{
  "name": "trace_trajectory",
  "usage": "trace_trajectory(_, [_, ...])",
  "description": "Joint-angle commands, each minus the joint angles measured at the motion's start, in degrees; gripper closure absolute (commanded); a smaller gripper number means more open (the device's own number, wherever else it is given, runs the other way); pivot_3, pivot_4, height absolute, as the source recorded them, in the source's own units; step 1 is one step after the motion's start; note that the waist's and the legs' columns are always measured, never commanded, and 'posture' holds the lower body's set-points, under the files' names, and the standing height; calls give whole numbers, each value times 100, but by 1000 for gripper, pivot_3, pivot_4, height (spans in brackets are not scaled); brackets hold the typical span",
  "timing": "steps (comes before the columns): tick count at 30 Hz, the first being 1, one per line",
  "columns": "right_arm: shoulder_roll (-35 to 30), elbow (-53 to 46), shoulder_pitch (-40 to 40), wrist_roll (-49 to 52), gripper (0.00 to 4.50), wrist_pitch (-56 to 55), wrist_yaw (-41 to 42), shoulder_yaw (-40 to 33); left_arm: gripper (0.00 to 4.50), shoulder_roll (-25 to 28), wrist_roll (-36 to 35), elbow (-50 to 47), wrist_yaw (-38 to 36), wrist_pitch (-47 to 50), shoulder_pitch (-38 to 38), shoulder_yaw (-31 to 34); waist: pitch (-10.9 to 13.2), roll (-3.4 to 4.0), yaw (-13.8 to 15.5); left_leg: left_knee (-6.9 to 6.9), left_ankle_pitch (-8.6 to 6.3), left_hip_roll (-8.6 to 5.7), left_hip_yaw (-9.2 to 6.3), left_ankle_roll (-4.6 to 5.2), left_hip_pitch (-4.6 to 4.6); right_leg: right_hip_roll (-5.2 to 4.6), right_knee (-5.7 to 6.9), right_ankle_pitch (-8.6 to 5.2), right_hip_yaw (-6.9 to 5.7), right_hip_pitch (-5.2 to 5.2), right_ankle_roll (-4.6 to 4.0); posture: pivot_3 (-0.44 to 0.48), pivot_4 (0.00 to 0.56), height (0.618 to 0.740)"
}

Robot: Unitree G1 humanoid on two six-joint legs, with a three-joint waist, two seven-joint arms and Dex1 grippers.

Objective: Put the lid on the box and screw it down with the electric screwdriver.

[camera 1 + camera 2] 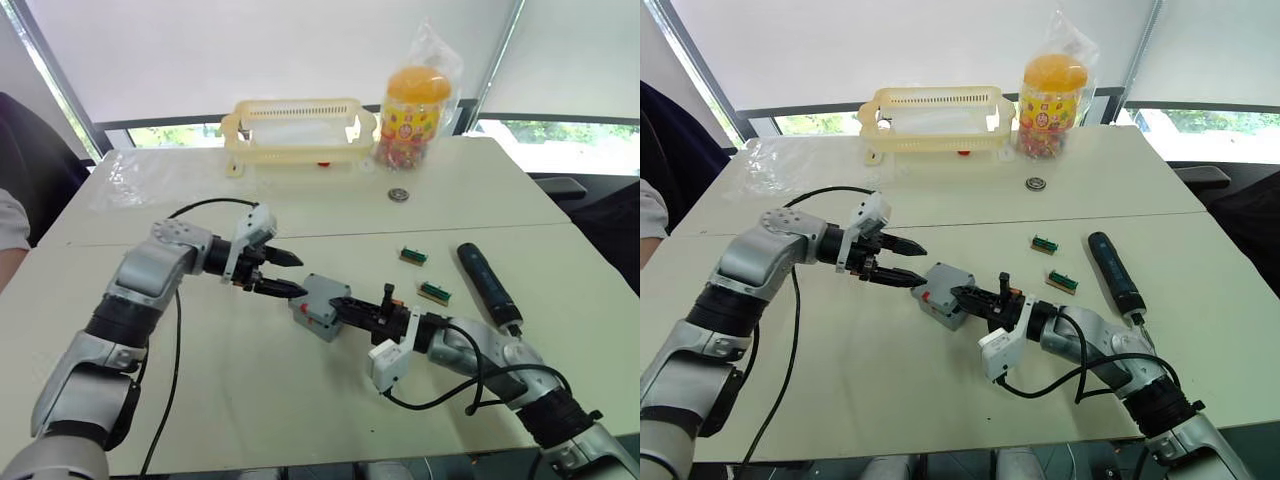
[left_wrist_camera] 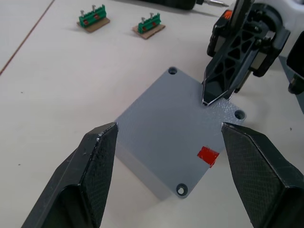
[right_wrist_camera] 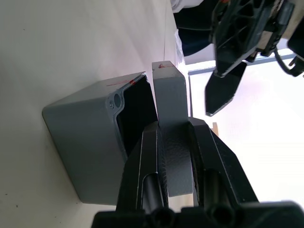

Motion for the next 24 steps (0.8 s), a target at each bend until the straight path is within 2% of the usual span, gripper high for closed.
trace_trajectory(1, [9, -135, 116, -158, 4354, 177, -75, -40, 977, -25, 47, 27, -48, -149, -164, 71, 0, 0, -1, 0, 0, 0, 0, 0, 0, 0, 0, 0, 0, 0, 0, 0, 150, 740])
trace_trajectory(14, [-22, -205, 230, -188, 4354, 243, -138, 92, 977, -124, 167, 135, -104, -262, -132, 15, 0, 0, -1, 1, 0, 0, -1, 0, 1, 0, 0, 0, 0, 2, 0, 0, 150, 740])
trace_trajectory(24, [-39, -296, 362, -223, 4354, 259, -133, 120, 977, -213, 727, -29, -43, -552, 85, -522, -4, 0, 7, 1, 0, 0, -2, 0, 4, 0, -1, 0, -2, 8, 0, 0, 150, 740])
